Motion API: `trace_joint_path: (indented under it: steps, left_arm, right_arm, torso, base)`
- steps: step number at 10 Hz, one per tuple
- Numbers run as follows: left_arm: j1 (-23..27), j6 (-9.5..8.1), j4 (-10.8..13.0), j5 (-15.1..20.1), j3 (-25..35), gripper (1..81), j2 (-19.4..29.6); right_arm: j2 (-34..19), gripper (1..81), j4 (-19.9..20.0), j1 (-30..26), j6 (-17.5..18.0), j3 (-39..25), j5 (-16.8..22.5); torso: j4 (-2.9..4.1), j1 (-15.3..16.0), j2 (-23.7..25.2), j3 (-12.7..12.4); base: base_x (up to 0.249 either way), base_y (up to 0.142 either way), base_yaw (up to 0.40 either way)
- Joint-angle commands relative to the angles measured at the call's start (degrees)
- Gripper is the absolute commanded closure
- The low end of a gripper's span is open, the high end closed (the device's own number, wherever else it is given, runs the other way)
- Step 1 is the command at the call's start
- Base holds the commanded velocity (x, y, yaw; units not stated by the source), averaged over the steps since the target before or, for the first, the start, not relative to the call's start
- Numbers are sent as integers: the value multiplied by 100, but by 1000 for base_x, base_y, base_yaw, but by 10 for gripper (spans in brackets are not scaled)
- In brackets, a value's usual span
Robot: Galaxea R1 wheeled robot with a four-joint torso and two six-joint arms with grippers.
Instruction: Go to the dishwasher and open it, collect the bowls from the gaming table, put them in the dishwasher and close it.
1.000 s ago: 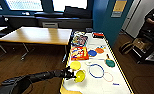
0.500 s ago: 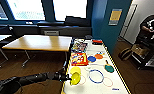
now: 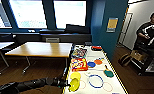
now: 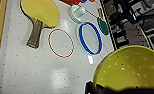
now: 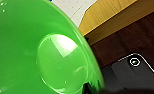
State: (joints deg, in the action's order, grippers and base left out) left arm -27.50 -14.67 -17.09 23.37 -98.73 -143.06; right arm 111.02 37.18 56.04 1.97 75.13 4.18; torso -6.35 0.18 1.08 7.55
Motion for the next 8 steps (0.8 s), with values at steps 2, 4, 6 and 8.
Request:
trace_joint_path:
  steps: [2,4,6,8]
  left_arm:
    - [461,122,110,142,214,811,251]
    - [284,245,110,-8,741,811,752]
    - [100,333,118,-157,1224,811,1244]
    - [-93,403,110,-298,1374,811,1446]
  right_arm:
    - [-165,811,-71,-378,-39,71,329]
    - [-350,811,-123,-369,-57,36,329]
    - [-481,811,-123,-361,-57,-79,320]
    - [-429,811,-123,-352,-57,-61,320]
  torso:
    - [0,-2,0,9]
    - [0,-2,0,7]
    - [0,-2,0,7]
    - [0,-2,0,7]
  base:
    - [0,0,0]
    - [0,0,0]
    - [0,0,0]
    - [0,0,0]
